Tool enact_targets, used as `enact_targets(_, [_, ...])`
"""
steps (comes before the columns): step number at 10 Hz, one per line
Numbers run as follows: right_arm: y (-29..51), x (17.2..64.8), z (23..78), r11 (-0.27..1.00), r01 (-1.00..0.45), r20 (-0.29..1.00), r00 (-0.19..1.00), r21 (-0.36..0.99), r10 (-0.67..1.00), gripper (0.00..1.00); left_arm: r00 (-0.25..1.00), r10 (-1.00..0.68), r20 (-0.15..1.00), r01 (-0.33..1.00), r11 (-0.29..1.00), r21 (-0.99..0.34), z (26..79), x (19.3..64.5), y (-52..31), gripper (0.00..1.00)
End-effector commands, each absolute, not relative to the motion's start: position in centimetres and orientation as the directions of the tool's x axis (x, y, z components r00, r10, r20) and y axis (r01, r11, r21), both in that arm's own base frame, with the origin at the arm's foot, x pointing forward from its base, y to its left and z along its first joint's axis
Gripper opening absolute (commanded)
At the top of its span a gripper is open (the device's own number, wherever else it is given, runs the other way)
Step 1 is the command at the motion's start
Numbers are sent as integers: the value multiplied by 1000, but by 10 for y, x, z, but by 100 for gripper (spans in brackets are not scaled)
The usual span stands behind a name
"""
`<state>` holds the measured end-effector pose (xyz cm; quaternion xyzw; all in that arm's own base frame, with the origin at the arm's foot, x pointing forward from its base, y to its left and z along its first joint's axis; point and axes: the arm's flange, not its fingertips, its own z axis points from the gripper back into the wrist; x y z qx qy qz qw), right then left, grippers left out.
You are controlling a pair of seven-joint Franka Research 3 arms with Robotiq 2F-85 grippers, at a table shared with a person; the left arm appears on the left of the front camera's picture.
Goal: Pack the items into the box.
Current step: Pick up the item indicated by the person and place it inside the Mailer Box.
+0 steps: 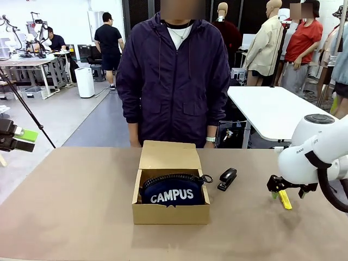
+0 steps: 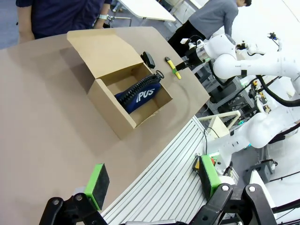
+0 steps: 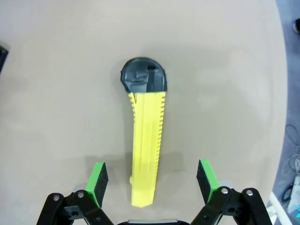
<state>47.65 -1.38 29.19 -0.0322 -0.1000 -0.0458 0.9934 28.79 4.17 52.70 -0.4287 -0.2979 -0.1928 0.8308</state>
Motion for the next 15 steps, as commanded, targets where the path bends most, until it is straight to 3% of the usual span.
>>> enact_targets(1, [-14, 485, 288, 991, 125, 235, 965, -35, -114, 100, 740, -74, 669, 589, 552, -590, 528, 288, 44, 100])
enact_targets(5, [-17, 487, 281, 991, 135, 237, 963, -6, -130, 100, 740, -74, 669, 589, 552, -590, 528, 288, 44, 100])
enact_targets(6, [-17, 487, 280, 991, 132, 242, 962, -6, -127, 47, 740, -74, 669, 589, 552, -590, 528, 288, 44, 100])
enact_targets(7, [-18, 488, 281, 991, 131, 251, 960, -3, -127, 0, 740, -74, 669, 589, 552, -590, 528, 288, 44, 100])
enact_targets(15, [-23, 485, 277, 992, 109, 242, 963, 59, -120, 0, 740, -74, 669, 589, 552, -590, 528, 288, 44, 100])
